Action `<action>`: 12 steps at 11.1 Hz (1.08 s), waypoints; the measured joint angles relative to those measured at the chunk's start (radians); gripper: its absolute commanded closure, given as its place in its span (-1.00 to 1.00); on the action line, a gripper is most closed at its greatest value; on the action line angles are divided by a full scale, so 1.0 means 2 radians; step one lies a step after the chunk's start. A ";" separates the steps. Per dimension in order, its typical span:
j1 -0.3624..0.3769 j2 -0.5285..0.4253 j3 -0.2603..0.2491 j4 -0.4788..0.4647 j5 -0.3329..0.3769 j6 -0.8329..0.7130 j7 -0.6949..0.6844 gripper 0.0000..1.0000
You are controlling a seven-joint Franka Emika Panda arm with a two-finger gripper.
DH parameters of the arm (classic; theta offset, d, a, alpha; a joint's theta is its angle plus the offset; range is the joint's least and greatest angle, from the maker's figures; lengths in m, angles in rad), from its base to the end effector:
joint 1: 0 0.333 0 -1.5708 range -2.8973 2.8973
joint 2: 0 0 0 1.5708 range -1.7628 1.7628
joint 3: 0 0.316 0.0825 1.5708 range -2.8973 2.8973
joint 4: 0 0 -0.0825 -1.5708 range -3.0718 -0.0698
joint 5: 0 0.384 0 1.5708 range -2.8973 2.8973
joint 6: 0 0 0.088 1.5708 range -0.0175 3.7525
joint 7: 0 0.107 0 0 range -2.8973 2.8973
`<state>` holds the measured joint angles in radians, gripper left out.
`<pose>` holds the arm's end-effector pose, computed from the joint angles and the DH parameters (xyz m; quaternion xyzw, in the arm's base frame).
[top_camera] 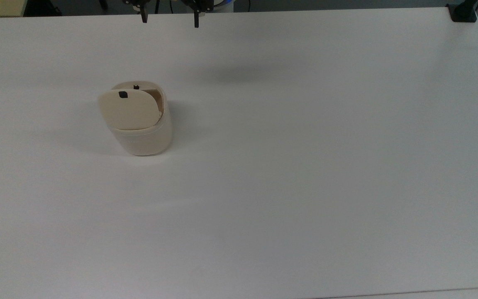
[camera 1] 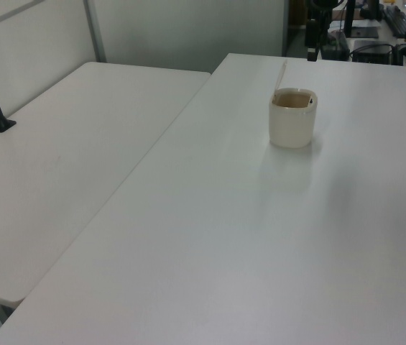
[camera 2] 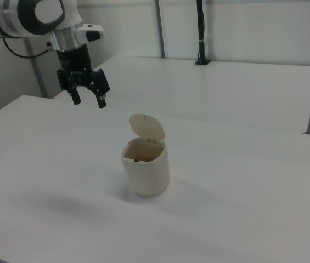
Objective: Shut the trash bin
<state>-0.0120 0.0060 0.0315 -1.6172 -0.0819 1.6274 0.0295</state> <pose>0.5607 0.0026 0.6045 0.9992 -0.0028 0.0031 0.0407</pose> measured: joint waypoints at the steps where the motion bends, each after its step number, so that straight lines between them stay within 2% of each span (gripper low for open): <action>1: 0.000 0.000 0.000 0.001 0.000 0.000 0.000 -1.00; 10: 0.000 0.000 -0.006 0.001 0.000 0.000 0.000 -1.00; 11: 0.000 0.000 -0.006 0.001 0.000 0.000 0.000 -0.90; 12: 0.000 0.000 -0.006 0.001 0.000 0.000 0.000 -0.48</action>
<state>-0.0124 0.0060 0.0203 -1.6145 -0.0819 1.6274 0.0296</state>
